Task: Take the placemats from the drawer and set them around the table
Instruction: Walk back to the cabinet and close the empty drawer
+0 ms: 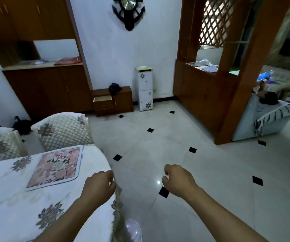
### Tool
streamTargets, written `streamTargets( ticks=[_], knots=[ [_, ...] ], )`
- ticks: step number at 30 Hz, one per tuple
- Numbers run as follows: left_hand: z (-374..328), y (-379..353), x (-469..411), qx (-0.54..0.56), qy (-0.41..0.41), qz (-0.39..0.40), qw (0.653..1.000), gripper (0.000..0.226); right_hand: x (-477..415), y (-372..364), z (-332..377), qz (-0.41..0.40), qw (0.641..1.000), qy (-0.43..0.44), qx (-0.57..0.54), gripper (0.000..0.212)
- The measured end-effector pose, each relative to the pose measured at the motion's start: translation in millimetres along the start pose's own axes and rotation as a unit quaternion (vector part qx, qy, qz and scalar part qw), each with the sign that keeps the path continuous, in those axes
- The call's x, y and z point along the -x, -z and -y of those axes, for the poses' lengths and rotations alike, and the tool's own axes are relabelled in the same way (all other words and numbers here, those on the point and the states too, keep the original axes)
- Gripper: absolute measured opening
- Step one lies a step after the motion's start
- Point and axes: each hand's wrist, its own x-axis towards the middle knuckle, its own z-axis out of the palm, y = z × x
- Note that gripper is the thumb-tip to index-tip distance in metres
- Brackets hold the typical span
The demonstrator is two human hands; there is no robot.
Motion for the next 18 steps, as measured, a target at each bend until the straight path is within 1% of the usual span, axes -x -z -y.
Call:
streamTargets(
  ticks=[3,6,8,11,14,18],
  knots=[
    [4.0,-6.3,-48.1,-0.009,0.011,-0.009,1.0,0.011,-53.7,10.0,-5.0,-0.008,1.0,0.02,0.014,0.02],
    [9.9,-18.4,-112.0,-0.005,0.013,-0.029,1.0,0.016,-120.2,20.7,-8.0,-0.027,0.999,0.032,0.016,0.022],
    [10.8,-22.3,-154.5,-0.002,0.011,-0.03,0.999,0.016,-160.3,29.8,-10.6,-0.035,0.999,0.034,0.024,0.023],
    [7.2,-26.7,-220.4,0.014,-0.005,-0.028,1.0,0.012,-218.2,41.5,-19.1,-0.032,0.999,0.023,0.032,0.024],
    [-0.9,-25.7,-279.0,0.01,-0.022,-0.036,0.999,0.015,-268.8,50.5,-30.4,-0.028,0.999,0.022,0.033,0.024],
    [-7.9,-26.3,-346.9,-0.008,-0.018,-0.031,0.999,0.019,-338.6,59.6,-45.7,-0.015,0.999,0.023,0.033,0.024]
  ],
)
